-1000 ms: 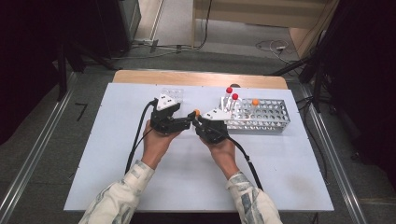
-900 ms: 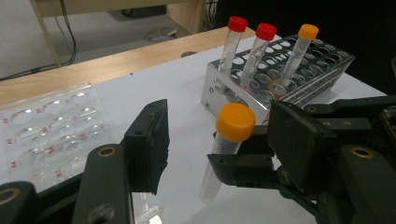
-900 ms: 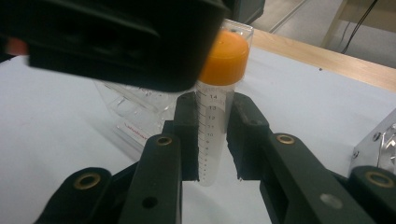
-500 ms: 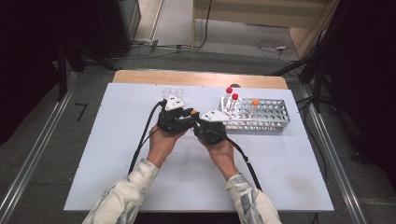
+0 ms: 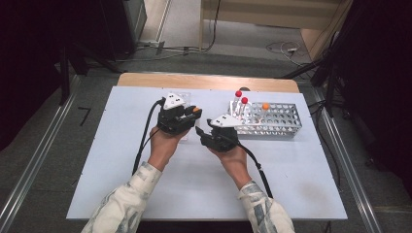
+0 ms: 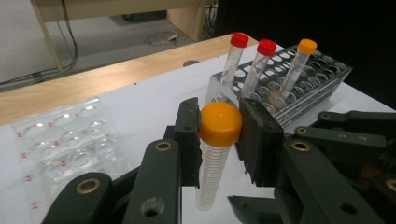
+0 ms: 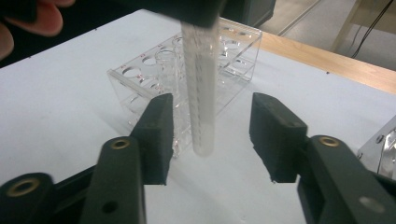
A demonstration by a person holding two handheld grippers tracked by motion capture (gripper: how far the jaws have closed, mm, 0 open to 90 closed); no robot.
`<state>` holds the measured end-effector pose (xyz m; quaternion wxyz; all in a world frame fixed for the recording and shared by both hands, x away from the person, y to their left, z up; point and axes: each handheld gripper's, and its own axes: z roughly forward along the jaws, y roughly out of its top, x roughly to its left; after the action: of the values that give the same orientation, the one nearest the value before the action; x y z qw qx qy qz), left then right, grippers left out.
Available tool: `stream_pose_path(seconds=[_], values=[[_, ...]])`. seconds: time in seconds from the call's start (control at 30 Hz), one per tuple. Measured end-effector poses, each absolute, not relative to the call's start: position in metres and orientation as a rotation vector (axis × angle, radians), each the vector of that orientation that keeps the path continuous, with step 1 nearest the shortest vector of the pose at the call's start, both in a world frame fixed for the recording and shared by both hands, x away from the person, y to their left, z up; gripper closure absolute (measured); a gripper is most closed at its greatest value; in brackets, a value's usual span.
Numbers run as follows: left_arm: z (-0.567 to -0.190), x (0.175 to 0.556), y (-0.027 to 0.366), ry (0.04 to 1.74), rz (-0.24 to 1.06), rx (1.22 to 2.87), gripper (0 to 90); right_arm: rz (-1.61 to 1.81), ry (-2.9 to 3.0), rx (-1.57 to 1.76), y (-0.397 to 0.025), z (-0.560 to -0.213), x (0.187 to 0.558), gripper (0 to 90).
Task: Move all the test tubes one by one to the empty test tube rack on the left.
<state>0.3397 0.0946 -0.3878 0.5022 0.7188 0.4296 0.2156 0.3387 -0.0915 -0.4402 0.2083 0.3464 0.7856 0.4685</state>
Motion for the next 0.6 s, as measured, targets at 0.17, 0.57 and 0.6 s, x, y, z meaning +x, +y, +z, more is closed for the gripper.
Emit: stream_pose_path(seconds=[0.17,0.57,0.6], values=[[-0.379,0.337,0.106,1.050,0.537,1.713,70.6,1.310,2.184,0.973,-0.100,-0.440,0.336,44.6],[-0.369,0.331,0.132,1.075,0.547,1.683,70.6,1.308,2.158,1.004,-0.111,-0.439,0.338,44.7],[-0.368,0.331,0.134,1.079,0.550,1.681,70.6,1.307,2.158,1.004,-0.111,-0.439,0.338,44.7]])
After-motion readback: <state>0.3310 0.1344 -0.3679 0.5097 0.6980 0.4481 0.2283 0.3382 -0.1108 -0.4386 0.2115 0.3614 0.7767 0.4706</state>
